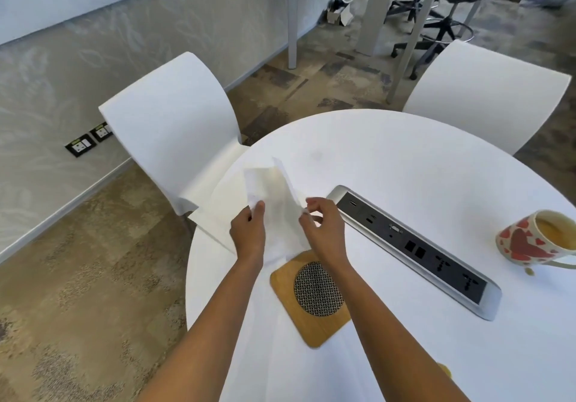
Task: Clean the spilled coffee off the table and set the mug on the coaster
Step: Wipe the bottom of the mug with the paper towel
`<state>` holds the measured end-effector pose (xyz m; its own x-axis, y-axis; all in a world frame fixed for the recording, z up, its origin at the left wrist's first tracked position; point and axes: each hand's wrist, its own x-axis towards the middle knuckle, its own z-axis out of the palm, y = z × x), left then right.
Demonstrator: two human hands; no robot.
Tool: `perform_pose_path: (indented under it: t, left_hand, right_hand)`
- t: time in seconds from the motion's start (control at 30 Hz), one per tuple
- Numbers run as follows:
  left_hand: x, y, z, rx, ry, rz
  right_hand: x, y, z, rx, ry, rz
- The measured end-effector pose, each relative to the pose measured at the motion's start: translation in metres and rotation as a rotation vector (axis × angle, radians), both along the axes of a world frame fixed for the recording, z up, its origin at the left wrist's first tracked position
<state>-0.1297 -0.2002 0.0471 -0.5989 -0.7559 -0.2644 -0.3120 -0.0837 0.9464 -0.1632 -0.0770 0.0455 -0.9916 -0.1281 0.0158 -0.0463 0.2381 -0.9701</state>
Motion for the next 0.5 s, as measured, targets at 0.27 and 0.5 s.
perform_pose_path:
  t: [0.27, 0.5]
  left_hand:
    - [-0.008, 0.059, 0.034, 0.268, 0.146, -0.192]
    - [-0.004, 0.118, 0.050, 0.293, 0.215, -0.384]
  right_hand:
    - [0.018, 0.030, 0.017, 0.136, 0.155, 0.256]
    - [0.019, 0.076, 0.037, -0.086, 0.065, 0.091]
